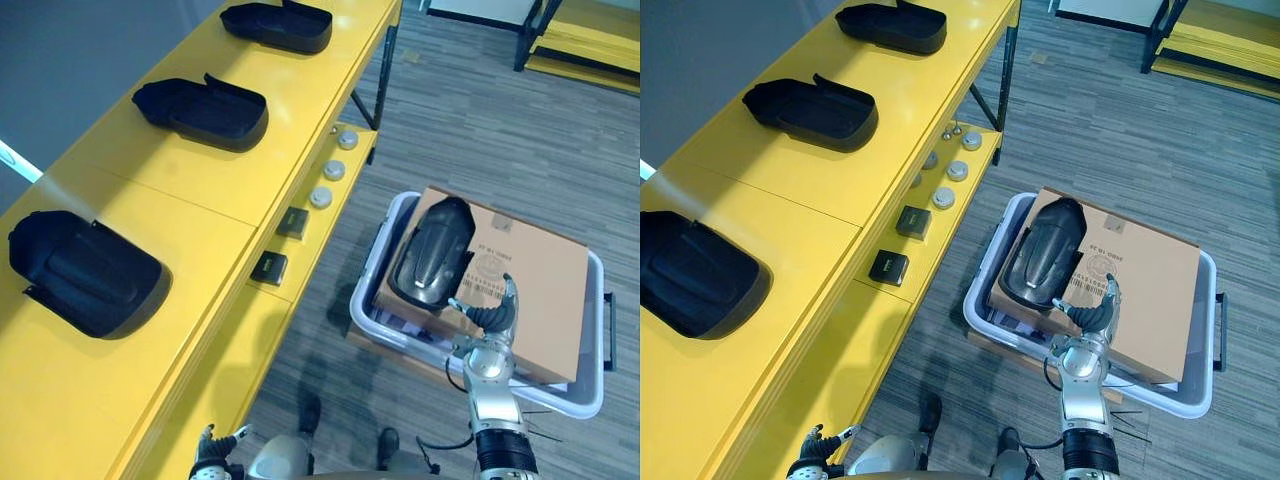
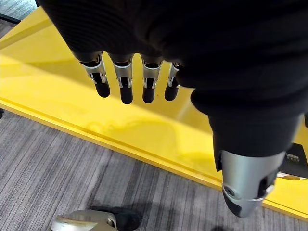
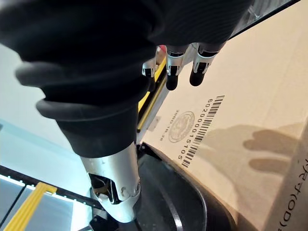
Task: Walk over and take plastic housings, then place them on the shelf
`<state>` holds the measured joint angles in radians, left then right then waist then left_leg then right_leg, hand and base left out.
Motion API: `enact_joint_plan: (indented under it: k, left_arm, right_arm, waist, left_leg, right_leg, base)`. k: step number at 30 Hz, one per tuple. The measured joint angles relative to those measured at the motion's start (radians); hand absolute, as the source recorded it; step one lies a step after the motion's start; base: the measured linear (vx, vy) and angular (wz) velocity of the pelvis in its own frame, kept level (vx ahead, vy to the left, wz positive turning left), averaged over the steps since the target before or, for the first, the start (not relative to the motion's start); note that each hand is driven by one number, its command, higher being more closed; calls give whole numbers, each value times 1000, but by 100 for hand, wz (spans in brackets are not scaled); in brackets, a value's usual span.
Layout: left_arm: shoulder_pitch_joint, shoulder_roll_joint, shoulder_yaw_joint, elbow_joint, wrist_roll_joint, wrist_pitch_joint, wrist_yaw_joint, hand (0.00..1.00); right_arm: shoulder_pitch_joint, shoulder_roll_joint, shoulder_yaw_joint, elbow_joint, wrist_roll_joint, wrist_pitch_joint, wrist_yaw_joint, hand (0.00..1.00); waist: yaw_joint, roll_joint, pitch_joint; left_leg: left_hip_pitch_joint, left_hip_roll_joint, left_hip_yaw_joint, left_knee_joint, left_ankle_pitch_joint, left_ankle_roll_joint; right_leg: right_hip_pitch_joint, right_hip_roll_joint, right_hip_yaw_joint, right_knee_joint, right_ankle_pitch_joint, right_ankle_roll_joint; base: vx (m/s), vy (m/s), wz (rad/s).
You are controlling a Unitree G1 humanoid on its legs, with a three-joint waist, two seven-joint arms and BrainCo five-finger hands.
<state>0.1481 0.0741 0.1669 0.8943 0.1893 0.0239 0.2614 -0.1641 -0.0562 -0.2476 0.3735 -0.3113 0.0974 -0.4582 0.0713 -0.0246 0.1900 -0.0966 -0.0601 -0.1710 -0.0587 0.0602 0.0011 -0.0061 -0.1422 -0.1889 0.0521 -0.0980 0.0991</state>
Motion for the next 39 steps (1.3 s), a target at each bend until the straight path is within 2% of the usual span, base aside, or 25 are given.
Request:
enact_joint_plan:
  k: [5,8,16,17,19,26,30,34,39]
  left_arm:
    - [0,-1,0,2,-3,0,2,0]
    - [0,-3,0,0,-8,-2,3,0]
    - [0,-13,-9,0,-33,-10,26,0]
    - [-1,-13,-10,-1,-43,-12,28,0]
    - [-4,-16,-13,-1,-63,-12,30,0]
    - [-13,-18,-18,0,-73,-12,31,0]
    - [-17,-13,-17,0,-73,-9,29,0]
    - [-18,-12,-15,0,-73,-7,29,0]
    - [-17,-11,1,0,-73,2,23,0]
  right_arm:
    - [-104,-6,-30,118,37,22,-24,0]
    - [-163,-32,-33,193,67,31,-29,0]
    - [-316,-50,-99,361,90,39,-61,0]
    - [-332,-57,-103,375,99,40,-65,100]
    - [-369,-74,-129,407,105,42,-67,100]
    - [-425,-125,-185,477,107,66,-75,100]
    - [-415,-102,-181,473,153,64,-60,100]
    - [-335,-61,-153,388,177,64,-55,100]
    - [-240,-37,-136,256,184,62,-39,100]
  waist:
    - [8,1,0]
    - [25,3,2]
    - [28,16,11]
    - [29,19,12]
    - [28,26,25]
    - [26,27,33]
    - [23,26,44]
    - [23,25,44]
    - [-1,24,44]
  left_leg:
    - [-18,-6,-17,2,1,0]
    - [-38,-7,-18,3,2,0]
    - [-60,-9,-17,2,5,0]
    - [-65,-8,-17,2,5,0]
    - [-67,-8,-17,-4,12,-1]
    - [-56,-5,-17,-34,29,-2]
    - [-35,5,-7,-34,29,-2]
    - [-7,7,5,-34,28,-3]
    - [11,6,9,-34,28,-3]
  right_leg:
    - [-2,-1,-20,-12,1,0]
    - [-20,-2,-23,-13,1,0]
    - [-42,-4,-26,-10,1,0]
    - [-51,-4,-25,-6,1,0]
    - [-55,-4,-27,-4,2,-2]
    - [-56,-5,-29,-4,4,-2]
    - [-34,-1,-24,-10,5,-3]
    - [-6,0,-14,-21,9,-9]
    - [7,-1,-2,-21,14,-7]
  base:
    - [17,-5,12]
    - [6,0,3]
    - [-2,0,1]
    - [0,0,0]
    - [-36,4,2]
    - [-9,0,1]
    - [0,-30,-5]
    - [-2,-17,-7]
    - [-40,-3,-7]
